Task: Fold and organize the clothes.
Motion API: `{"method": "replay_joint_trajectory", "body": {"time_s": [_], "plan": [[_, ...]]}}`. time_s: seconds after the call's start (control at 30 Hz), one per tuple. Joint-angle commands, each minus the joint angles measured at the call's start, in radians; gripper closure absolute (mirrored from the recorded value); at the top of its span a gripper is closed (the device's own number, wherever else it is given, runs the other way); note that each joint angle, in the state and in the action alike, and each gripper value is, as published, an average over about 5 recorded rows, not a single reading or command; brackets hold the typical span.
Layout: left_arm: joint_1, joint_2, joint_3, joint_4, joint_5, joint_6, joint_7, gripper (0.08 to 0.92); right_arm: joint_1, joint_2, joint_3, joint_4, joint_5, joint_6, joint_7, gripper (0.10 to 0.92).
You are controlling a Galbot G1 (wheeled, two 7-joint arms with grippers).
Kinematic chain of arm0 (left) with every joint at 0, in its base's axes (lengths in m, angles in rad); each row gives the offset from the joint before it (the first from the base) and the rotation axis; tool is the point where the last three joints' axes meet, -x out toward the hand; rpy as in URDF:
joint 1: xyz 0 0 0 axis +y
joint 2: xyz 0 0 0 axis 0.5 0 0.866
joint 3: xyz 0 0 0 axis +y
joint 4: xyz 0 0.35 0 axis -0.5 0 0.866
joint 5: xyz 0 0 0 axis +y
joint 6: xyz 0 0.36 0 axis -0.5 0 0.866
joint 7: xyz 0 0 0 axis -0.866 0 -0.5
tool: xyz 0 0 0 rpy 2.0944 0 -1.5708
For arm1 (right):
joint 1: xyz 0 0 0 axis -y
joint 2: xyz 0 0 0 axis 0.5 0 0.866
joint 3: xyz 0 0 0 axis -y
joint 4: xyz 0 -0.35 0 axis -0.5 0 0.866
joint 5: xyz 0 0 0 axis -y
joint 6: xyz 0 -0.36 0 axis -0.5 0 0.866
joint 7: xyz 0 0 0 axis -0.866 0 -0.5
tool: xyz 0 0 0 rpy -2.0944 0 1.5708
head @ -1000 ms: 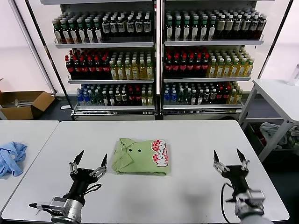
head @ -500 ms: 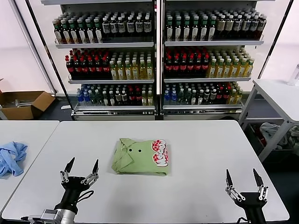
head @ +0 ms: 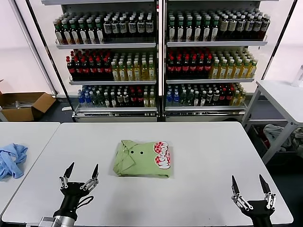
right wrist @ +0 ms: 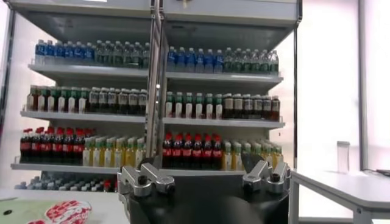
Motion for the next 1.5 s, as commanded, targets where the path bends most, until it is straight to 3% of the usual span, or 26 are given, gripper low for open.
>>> {"method": "replay_joint_trajectory", "body": {"time_s": [0.03,1.5], "plan": [[0.013,0.002,-0.001,0.005,-0.002,-0.022,-0.002,0.177,-0.029,0.005,0.003,0.002,0.022,0.036,-0.016,0.203],[0.015,-0.001,-0.006,0.012,0.004,-0.027,-0.004,0.177,-0.043,0.014,-0.031,-0.01,-0.006,0.051,-0.011,0.203]]}}
